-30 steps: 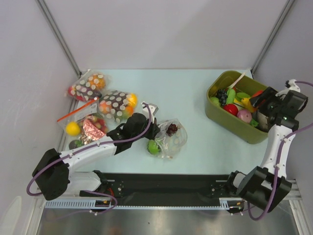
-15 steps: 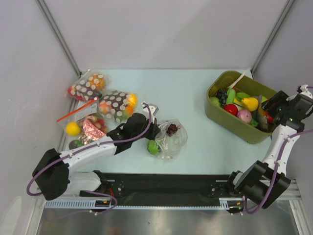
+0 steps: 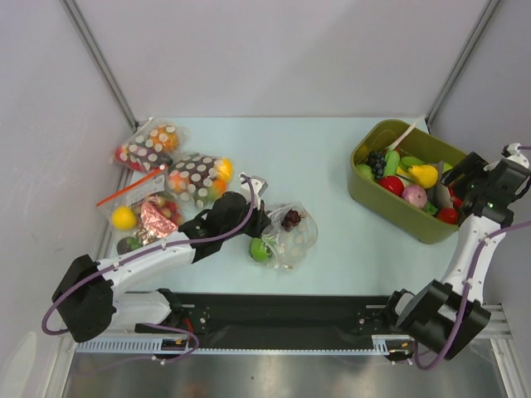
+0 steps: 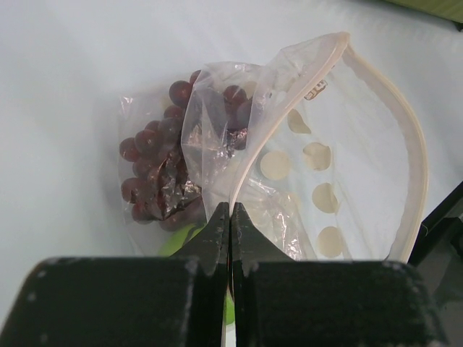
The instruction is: Open the zip-top bag and remove the fake food
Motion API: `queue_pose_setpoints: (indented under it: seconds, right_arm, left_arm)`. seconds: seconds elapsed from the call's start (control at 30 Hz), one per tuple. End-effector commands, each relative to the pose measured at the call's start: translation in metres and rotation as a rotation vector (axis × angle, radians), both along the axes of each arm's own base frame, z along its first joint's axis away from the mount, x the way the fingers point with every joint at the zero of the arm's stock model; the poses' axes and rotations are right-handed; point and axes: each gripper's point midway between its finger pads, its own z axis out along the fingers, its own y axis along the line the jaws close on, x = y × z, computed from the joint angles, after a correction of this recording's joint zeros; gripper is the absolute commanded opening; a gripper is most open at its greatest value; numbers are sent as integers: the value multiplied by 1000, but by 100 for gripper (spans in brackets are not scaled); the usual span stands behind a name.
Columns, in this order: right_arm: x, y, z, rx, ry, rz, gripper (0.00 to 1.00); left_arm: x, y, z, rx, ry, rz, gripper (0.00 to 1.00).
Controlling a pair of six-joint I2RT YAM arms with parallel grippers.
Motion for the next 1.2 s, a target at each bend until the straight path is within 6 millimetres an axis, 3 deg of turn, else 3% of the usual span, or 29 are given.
queue_pose_setpoints:
  seconds: [0.0, 0.07, 0.1, 0.2, 0.23, 0.3, 0.33, 0.57, 0.73, 1.07, 1.17]
  right_arm:
    - [7, 47, 51, -94, -141, 142, 75]
    - [10, 86, 65, -120, -177, 252, 74]
    - [13, 125, 68, -121, -179, 373, 70]
    - [6, 185, 71, -94, -198, 566, 55]
    - [-2, 222, 68, -53, -204, 699, 52]
    - [-15, 263, 67, -12, -222, 855, 47]
    - [-30, 296, 64, 21, -217, 975, 45]
    - [-91, 395, 10, 66, -77, 1342, 31]
    - [-108, 432, -31, -7, 37, 1414, 30]
    - [-71, 433, -99, -216, 185, 1234, 31]
    - [-58, 433, -111, -252, 181, 1189, 33]
  left_arm:
    - [-1, -1, 18, -37, -37, -14, 0]
    - [0, -3, 20, -43, -43, -14, 0]
    - [1, -3, 20, -43, -43, -14, 1]
    - [1, -4, 22, -45, -43, -13, 0]
    - [1, -3, 22, -45, -43, -13, 0]
    - [1, -4, 21, -45, -43, -13, 0]
    - [1, -4, 20, -42, -40, -13, 0]
    - [-1, -9, 19, -55, -24, -35, 0]
    - [-3, -10, 20, -63, -20, -41, 0]
    - [-7, -7, 19, -58, -17, -49, 0]
    - [-7, -7, 18, -55, -17, -51, 0]
